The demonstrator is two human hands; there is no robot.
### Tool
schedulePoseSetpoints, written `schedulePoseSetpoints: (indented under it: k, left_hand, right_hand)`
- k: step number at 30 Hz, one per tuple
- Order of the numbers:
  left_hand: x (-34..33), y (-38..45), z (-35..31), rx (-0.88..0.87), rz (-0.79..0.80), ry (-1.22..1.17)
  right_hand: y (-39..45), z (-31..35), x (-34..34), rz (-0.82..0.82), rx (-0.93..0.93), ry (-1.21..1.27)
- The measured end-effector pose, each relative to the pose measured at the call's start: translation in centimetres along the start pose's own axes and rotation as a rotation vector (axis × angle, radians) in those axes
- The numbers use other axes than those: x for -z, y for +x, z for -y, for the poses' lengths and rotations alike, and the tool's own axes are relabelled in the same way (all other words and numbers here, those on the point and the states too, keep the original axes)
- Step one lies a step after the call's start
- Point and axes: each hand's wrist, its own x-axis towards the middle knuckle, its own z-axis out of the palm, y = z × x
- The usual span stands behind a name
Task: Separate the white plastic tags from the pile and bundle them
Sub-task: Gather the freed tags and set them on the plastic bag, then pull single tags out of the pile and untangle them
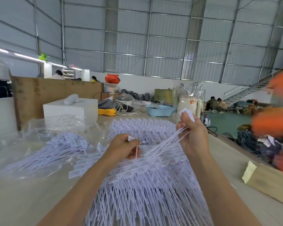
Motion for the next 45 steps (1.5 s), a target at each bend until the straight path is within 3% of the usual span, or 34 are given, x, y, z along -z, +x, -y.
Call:
schedulePoseSetpoints:
  k: [2, 4, 8, 11, 17, 22, 26, 33, 36, 45]
  left_hand:
    - [-0.1, 0.0, -0.3, -0.005, 0.011, -0.032]
    - [-0.4, 0.1, -0.6, -0.029, 0.004, -0.063]
    - [-1.3, 0.2, -1.1, -0.104, -0.061, -0.052]
    - [-1.7, 0.2, -1.2, -0.146, -0.121, -0.038]
    - [-1.5, 0.0, -0.8, -0.088, -0.084, -0.065]
    - [-1.4, -0.8, -1.7, -0.063, 0.123, 0.092]
    - [-0.5, -1.2, -2.2, -0.013, 0.198, 0.114]
    - [1.8, -0.9, -1.2, -0.2, -0.148, 0.406]
    - [3.1, -1.2, -1.0, -0.286, -0.222, 0.54]
    - [11.9, -1.0, 1.0, -0.198, -0.459, 0.534]
  right_hand:
    - [0.5, 0.1, -0.1, 0.005, -0.144, -0.05]
    - [0.8, -0.7, -0.1, 0.033, -0.3, -0.258]
    - [0.6, -4.4, 0.1, 0.12, -0.38, -0.666]
    - [0.4, -6.3, -0.1, 0.148, -0.377, -0.679]
    - [0.7, -8.2, -1.4, 0.142, -0.379, -0.635]
    - [1.2, -8.9, -3.1, 0.064, -0.411, -0.617]
    - [1.3, -9.8, -4.1, 0.086, -0.257, -0.716]
    - [2.1, -11.8, -5.6, -0.072, -0.044, -0.752]
    - [1.9, -13.3, -6.6, -0.015, -0.048, -0.879]
    - [1.9, -18.6, -11.7, 0.362, -0.325, -0.871]
